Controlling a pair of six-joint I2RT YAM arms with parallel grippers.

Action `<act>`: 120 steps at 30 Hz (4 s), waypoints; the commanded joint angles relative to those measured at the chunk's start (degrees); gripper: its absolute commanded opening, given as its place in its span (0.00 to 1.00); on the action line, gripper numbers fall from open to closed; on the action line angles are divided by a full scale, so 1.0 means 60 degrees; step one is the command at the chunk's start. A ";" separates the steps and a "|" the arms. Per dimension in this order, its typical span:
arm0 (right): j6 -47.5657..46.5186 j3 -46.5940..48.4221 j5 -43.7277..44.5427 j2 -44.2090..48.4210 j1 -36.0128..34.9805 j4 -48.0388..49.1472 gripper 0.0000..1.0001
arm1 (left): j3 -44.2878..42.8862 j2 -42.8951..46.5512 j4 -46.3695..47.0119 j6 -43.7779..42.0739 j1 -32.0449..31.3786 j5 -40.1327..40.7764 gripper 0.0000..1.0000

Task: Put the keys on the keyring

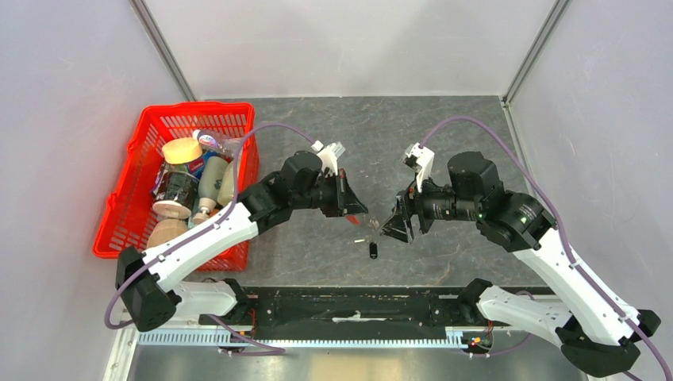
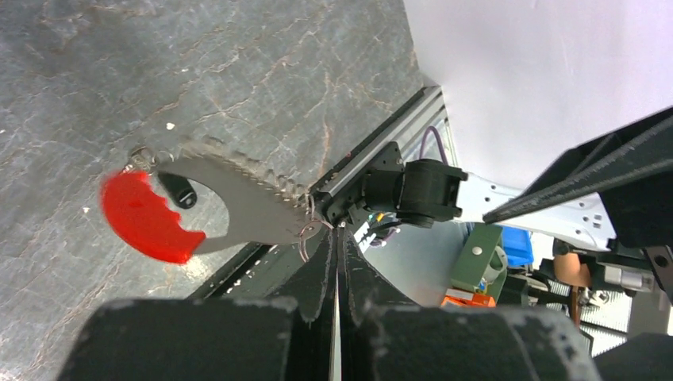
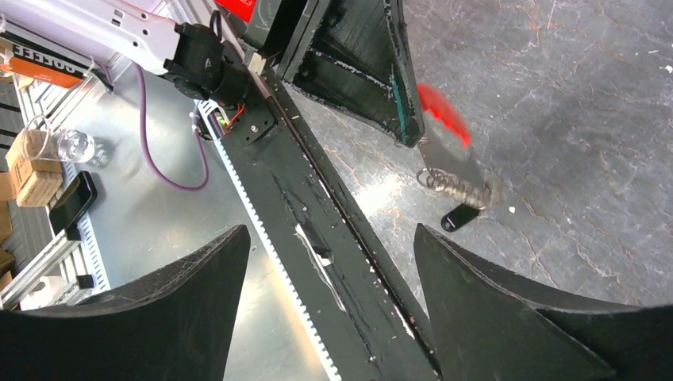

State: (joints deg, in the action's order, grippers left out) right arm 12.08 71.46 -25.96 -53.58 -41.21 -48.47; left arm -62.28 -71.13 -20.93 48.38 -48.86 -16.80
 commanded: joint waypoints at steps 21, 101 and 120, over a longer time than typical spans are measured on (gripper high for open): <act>-0.0618 -0.0058 -0.0901 0.0319 -0.0073 0.0706 0.80 | -0.0400 0.0876 0.0906 -0.0063 0.0028 -0.2103 0.02; 0.2458 -0.4335 0.1176 -0.0261 -0.0087 0.2014 0.76 | 0.3131 -0.3141 0.2537 -0.1002 0.0405 -0.0810 0.37; 0.2495 -0.4545 0.1371 0.0044 -0.0089 0.1955 0.76 | 0.3502 -0.5233 0.4593 -0.0768 0.2781 -0.0943 0.37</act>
State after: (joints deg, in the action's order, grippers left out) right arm 26.59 44.38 -18.87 -54.54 -41.43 -37.80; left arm -41.91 -97.03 4.14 43.75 -35.22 -26.00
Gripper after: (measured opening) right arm 0.761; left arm 0.378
